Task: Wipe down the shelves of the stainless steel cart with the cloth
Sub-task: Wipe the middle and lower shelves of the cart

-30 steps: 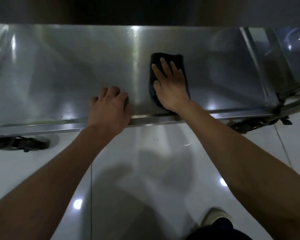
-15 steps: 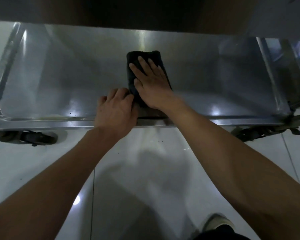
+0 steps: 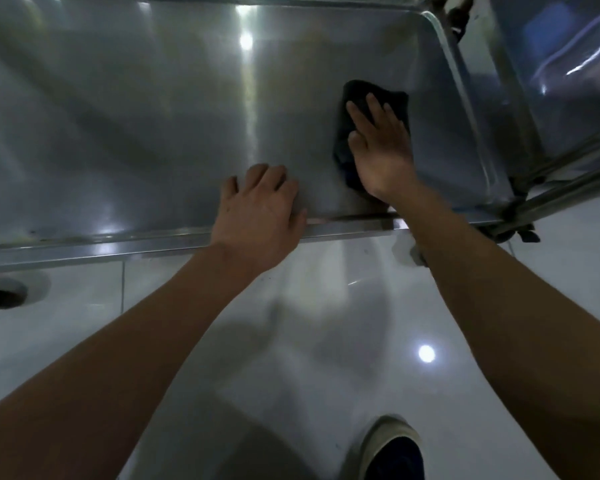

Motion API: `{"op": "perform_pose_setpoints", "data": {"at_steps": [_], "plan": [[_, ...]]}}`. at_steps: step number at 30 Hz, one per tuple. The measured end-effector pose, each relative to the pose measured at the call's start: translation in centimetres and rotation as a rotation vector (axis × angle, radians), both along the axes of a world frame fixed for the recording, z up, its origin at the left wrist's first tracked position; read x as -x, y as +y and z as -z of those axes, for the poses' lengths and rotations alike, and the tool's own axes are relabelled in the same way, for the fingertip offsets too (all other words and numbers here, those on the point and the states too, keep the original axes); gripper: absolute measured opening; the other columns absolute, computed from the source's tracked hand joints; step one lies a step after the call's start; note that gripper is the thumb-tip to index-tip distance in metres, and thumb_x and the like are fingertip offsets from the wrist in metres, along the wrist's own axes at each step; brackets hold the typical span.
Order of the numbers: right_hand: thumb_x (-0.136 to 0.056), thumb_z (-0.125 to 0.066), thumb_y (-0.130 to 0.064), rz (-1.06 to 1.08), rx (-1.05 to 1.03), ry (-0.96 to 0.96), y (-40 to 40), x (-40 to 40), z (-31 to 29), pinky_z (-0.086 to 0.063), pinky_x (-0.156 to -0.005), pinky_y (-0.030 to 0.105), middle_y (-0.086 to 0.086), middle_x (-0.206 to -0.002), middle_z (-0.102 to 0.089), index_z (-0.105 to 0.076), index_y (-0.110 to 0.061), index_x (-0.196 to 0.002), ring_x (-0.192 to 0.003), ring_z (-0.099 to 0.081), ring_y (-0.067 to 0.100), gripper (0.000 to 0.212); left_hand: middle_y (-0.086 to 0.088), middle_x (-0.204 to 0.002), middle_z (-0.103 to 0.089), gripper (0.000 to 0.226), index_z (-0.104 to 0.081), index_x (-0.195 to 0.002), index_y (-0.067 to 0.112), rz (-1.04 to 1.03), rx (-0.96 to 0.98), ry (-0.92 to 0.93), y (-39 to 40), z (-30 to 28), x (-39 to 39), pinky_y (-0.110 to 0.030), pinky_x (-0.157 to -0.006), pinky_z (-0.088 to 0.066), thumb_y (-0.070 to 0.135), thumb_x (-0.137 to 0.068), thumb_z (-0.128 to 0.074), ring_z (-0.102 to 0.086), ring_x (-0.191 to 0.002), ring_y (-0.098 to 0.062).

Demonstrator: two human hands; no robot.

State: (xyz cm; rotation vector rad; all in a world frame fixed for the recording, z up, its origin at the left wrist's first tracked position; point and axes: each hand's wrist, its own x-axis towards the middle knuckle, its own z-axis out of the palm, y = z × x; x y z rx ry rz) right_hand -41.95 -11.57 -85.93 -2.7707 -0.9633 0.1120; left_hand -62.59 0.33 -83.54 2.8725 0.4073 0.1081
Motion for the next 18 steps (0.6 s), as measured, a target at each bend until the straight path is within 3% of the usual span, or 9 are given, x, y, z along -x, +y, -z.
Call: {"op": "perform_pose_setpoints", "data": {"at_steps": [4,7,12,18], "plan": [[-0.106,-0.023,-0.035,0.081,0.026,-0.007,-4.6,-3.4,-0.2,-0.011,-0.123,0.043,0.005,-0.168,-0.009,-0.021,-0.028,-0.159,-0.154,-0.008,0.028,0.053,-0.008,-0.132,-0.055,0.064,-0.063,-0.12,0.016,0.07,-0.001,0.001,-3.5,0.1,-2.8,-0.059,-0.101,-0.038,0.058,-0.081,-0.031,-0.042,-0.13,-0.031],[-0.1,-0.008,-0.042,0.132,0.059,-0.055,-8.3,-6.0,-0.3,-0.011,-0.124,0.044,0.007,-0.167,-0.014,-0.021,-0.025,-0.159,-0.154,-0.01,0.028,0.063,-0.007,-0.137,-0.051,0.069,-0.061,-0.122,0.023,0.121,0.007,0.039,-5.6,0.0,-4.2,-0.059,-0.104,-0.034,0.065,-0.077,-0.029,-0.037,-0.135,-0.031],[-0.103,-0.025,-0.038,0.215,0.032,-0.083,-10.7,-6.7,-0.3,-0.015,-0.121,0.044,0.01,-0.166,-0.016,-0.026,-0.027,-0.158,-0.152,-0.016,0.034,0.056,-0.003,-0.137,-0.049,0.046,-0.06,-0.118,0.027,0.147,-0.046,0.063,-7.0,1.0,-4.7,-0.059,-0.104,-0.033,0.056,-0.082,-0.059,-0.036,-0.136,-0.031],[-0.106,-0.023,-0.038,0.189,0.028,-0.002,-12.5,-4.6,-0.4,-0.009,-0.124,0.044,0.004,-0.168,-0.01,-0.021,-0.031,-0.158,-0.153,-0.009,0.029,0.053,-0.001,-0.141,-0.046,0.051,-0.059,-0.126,0.028,0.119,-0.008,0.046,-6.9,1.0,-5.0,-0.06,-0.109,-0.029,0.052,-0.081,-0.07,-0.033,-0.14,-0.03]]}}
